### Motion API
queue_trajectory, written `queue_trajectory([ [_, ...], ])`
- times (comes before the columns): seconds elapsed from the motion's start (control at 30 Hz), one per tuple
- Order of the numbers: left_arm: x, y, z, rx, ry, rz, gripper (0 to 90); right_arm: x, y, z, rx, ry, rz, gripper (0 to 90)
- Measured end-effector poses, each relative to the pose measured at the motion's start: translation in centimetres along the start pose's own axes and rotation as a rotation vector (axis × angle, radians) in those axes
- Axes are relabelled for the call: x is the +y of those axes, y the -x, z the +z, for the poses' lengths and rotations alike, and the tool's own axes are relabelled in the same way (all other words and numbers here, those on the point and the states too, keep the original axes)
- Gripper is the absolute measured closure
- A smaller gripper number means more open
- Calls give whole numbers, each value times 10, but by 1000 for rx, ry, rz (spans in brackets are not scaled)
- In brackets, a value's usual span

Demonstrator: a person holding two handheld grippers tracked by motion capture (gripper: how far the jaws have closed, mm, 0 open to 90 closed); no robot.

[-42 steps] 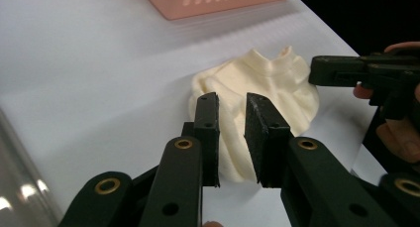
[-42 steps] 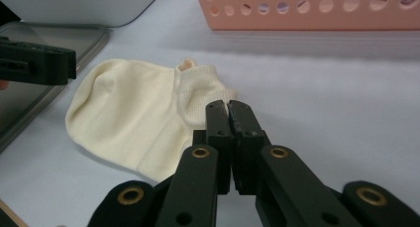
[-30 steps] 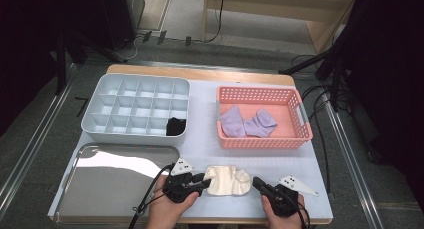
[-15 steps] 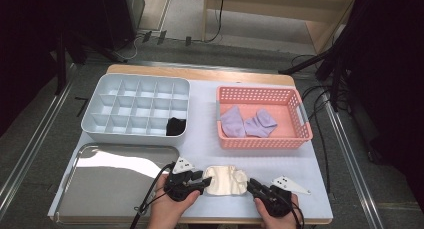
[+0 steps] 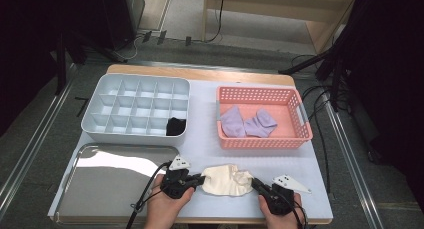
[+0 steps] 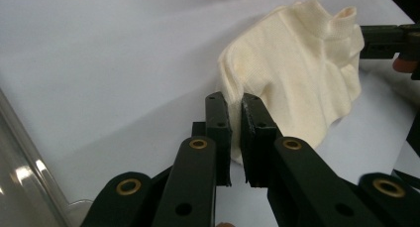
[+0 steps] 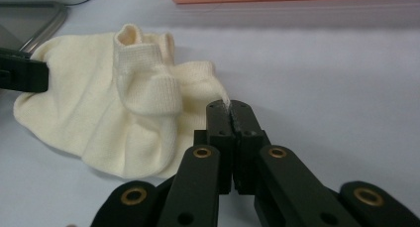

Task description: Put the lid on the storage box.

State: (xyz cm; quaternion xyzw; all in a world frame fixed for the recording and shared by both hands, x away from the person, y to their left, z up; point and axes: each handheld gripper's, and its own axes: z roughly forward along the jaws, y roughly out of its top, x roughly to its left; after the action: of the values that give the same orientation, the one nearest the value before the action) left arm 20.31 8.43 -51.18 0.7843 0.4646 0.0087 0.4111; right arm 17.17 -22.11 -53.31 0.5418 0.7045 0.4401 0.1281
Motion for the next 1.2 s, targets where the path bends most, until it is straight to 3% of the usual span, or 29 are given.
queue_trajectory([
  [0.1, 0, 2, 1, -14, 3, 2, 816, 0, -1, 1, 27, 5, -5, 877],
  [0.2, 0, 5, 2, -24, 15, 5, 717, 0, 1, -2, 38, 27, 9, 837],
  [0.27, 0, 6, 2, -24, 24, 5, 656, 2, 0, -7, 54, 75, 28, 816],
  [0.37, 1, 6, 0, -18, 37, 4, 629, 7, -5, -15, 72, 155, -7, 798],
  [0.43, 1, 6, 0, -13, 47, 6, 640, 9, -10, -17, 76, 171, -31, 793],
  [0.5, 1, 6, -1, -14, 50, 12, 681, 9, -13, -16, 89, 158, -26, 789],
  [0.6, 0, 7, 0, -9, 46, 24, 747, 6, -20, -6, 95, 130, -62, 807],
  [0.7, -1, 7, 1, -3, 33, 35, 818, 4, -27, 4, 54, 80, -99, 844],
  [0.73, 0, 6, 0, 0, 22, 35, 839, 3, -24, 10, 19, 35, -88, 877],
  [0.87, 0, 3, 0, -5, 19, 26, 840, 4, -18, 10, -5, 24, -61, 894],
  [0.93, 0, 3, 0, -7, 34, 18, 813, 4, -17, 8, 7, 34, -64, 863],
  [1.0, 1, 4, -3, -9, 75, 11, 690, 4, -17, 5, 19, 56, -63, 814],
  [1.07, 2, 6, -6, 2, 114, 14, 589, 5, -15, 1, -7, 93, -54, 730],
  [1.13, 5, 7, -10, -10, 154, 15, 571, 7, -12, 0, -19, 100, -33, 661],
  [1.2, 7, 11, -11, -7, 167, 35, 581, 8, -8, 5, -2, 70, -15, 598],
])
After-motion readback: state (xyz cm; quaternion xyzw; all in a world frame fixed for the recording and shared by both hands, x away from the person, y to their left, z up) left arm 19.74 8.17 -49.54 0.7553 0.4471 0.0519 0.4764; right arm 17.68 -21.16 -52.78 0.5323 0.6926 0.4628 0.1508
